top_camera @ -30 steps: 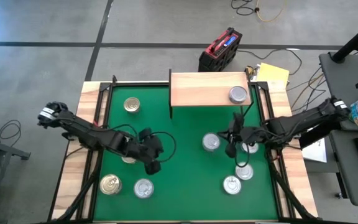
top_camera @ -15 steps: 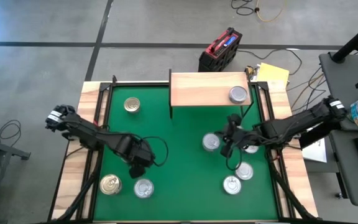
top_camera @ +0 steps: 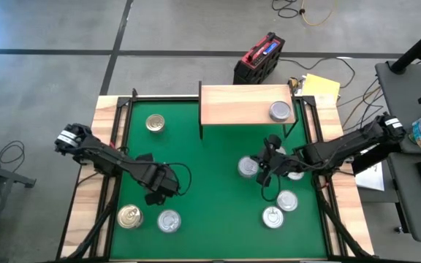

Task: Stack canned seafood by type on shelf
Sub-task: Put the blue/pink tuna can on the shelf

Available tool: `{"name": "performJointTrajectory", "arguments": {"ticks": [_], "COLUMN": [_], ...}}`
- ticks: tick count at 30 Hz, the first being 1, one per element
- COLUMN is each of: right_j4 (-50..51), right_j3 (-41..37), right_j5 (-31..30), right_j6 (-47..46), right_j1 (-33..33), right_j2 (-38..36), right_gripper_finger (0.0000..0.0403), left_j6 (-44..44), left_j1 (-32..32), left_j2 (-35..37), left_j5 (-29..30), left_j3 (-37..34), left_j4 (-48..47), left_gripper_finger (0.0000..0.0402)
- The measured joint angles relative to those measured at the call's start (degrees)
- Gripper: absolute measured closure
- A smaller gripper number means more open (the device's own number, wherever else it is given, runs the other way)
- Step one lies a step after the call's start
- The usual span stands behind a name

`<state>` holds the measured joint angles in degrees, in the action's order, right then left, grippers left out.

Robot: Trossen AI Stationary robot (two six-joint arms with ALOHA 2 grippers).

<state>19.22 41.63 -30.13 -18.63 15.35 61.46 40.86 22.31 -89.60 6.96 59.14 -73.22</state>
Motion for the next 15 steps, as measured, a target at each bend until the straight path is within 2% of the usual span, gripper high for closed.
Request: {"name": "performJointTrajectory", "arguments": {"ticks": [7, 15], "right_j4": [-7.24, -9.73], "right_j3": [0.00, 0.07], "right_j5": [-0.05, 0.00], "right_j6": [6.38, 8.26], "right_j1": [0.00, 0.00], "right_j2": [-2.39, -3.07], "right_gripper_finger": [0.0394, 0.0394], "left_j6": [0.55, -0.65], "left_j1": [0.00, 0.00], "left_j2": [0.04, 0.02], "left_j5": [-0.07, 1.29], "left_j3": [-5.51, -5.00], "left_j4": [11.46, 14.43], "left_gripper_finger": [0.0402, 0.0402]}}
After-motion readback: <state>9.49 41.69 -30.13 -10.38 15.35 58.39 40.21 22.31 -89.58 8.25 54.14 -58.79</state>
